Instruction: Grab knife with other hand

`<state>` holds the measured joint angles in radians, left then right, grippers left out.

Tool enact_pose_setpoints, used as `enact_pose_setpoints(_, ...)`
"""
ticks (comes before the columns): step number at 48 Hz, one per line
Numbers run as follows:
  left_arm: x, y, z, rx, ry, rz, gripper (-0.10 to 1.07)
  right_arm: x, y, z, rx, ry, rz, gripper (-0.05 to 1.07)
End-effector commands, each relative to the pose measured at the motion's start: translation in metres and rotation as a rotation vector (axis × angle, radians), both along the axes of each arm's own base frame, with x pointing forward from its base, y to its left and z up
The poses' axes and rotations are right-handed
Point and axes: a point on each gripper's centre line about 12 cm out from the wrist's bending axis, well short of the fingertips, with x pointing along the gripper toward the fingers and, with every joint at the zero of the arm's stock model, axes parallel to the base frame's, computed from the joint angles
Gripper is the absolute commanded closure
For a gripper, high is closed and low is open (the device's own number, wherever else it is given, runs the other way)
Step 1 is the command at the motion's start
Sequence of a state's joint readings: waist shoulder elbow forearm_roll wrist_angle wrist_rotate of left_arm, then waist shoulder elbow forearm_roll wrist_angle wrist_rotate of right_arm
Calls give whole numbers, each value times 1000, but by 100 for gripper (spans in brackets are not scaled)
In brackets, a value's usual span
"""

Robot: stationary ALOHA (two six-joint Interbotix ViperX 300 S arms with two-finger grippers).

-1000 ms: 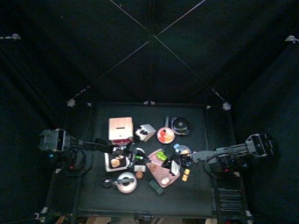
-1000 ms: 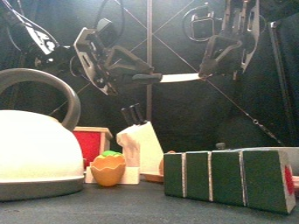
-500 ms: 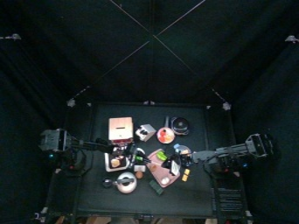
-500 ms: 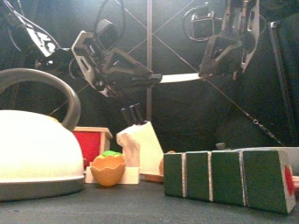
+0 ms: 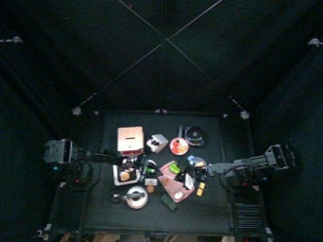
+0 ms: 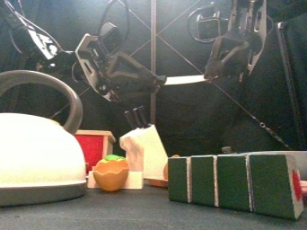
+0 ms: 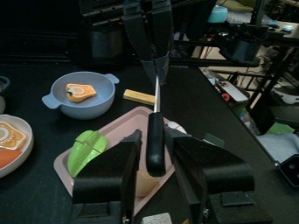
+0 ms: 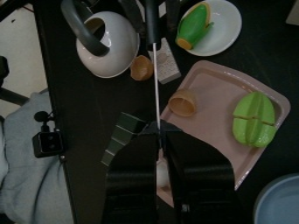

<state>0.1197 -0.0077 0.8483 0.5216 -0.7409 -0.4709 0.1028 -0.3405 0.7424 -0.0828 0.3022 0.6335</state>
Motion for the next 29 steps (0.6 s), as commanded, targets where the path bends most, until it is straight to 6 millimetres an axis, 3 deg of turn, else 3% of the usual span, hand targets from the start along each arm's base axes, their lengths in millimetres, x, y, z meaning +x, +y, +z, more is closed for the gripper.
enact_pose_setpoints(1, 4, 1, 9, 5, -30, 1, 34, 0, 1, 12, 5, -41, 3, 67)
enact_pose_setpoints(14, 5, -3, 10, 19, -33, -22, 56, -2, 1, 4, 9, -19, 1, 67)
enact_pose_setpoints(21, 5, -3, 5, 16, -18, -21, 59, -4, 8, -2, 15, 5, 16, 67)
enact_pose_setpoints(29, 13, -14, 0, 16, -12, -55, 59, -11, 29, -9, 54, 33, 61, 67)
